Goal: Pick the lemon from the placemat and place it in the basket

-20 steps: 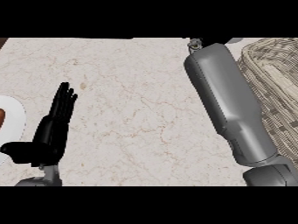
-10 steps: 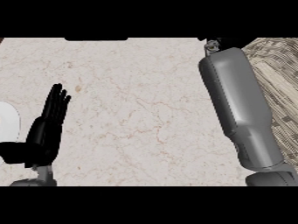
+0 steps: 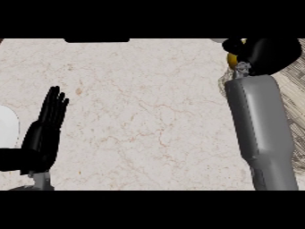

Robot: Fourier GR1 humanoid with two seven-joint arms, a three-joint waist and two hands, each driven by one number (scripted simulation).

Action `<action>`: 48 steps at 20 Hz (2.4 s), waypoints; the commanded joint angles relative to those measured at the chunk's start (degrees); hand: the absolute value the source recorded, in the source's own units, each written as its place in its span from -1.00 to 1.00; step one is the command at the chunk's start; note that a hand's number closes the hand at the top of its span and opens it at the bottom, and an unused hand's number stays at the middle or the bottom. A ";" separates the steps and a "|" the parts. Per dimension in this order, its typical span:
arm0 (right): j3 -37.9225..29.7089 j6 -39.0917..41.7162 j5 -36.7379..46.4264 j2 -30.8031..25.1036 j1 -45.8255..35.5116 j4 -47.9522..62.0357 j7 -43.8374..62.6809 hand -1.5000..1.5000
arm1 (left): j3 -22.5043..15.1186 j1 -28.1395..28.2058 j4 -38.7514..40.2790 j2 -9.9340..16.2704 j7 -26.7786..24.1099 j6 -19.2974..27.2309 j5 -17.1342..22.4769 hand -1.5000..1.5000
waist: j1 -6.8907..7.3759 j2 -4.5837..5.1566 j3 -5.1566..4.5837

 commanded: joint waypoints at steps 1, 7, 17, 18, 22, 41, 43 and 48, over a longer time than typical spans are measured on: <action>-0.72 4.91 -0.50 0.32 7.32 -6.58 6.07 1.00 | 0.35 0.43 0.40 0.16 -1.07 -0.35 -0.13 0.00 | -0.22 0.25 0.13; -3.73 8.15 -1.21 0.32 9.44 -7.68 2.57 1.00 | -2.23 0.85 -1.77 -1.29 0.73 0.50 -1.70 0.00 | 0.62 0.53 0.14; -2.89 0.94 -6.37 0.31 23.07 -16.89 -1.28 1.00 | 0.56 -4.27 2.56 -1.40 1.42 0.40 -0.59 0.00 | 0.30 0.61 0.15; -3.11 -1.04 -5.99 0.32 21.76 -15.26 -0.16 1.00 | 0.18 -2.19 3.33 -1.87 -1.93 -0.07 -1.04 0.00 | 0.77 0.69 0.14; -2.02 0.57 -5.05 0.32 24.24 -18.95 2.72 1.00 | 0.55 -2.07 0.12 -0.85 1.73 -0.61 -0.43 0.00 | 0.88 0.61 0.15; -4.72 -12.33 -4.05 -0.10 27.16 -22.44 -5.44 -1.00 | -0.11 -2.44 2.19 -2.61 -0.09 -0.49 -1.97 0.00 | 0.90 0.70 0.14; -5.48 -13.48 -0.58 -1.26 27.60 -23.63 -5.63 -1.00 | 1.17 -1.25 -1.16 -1.33 1.50 -1.19 -0.59 0.00 | 1.03 0.65 0.15; -4.49 -7.77 2.81 0.32 29.38 -32.17 -2.11 -1.00 | 0.31 -0.78 2.62 -2.30 -1.65 -1.23 -2.27 0.00 | 0.72 0.60 0.13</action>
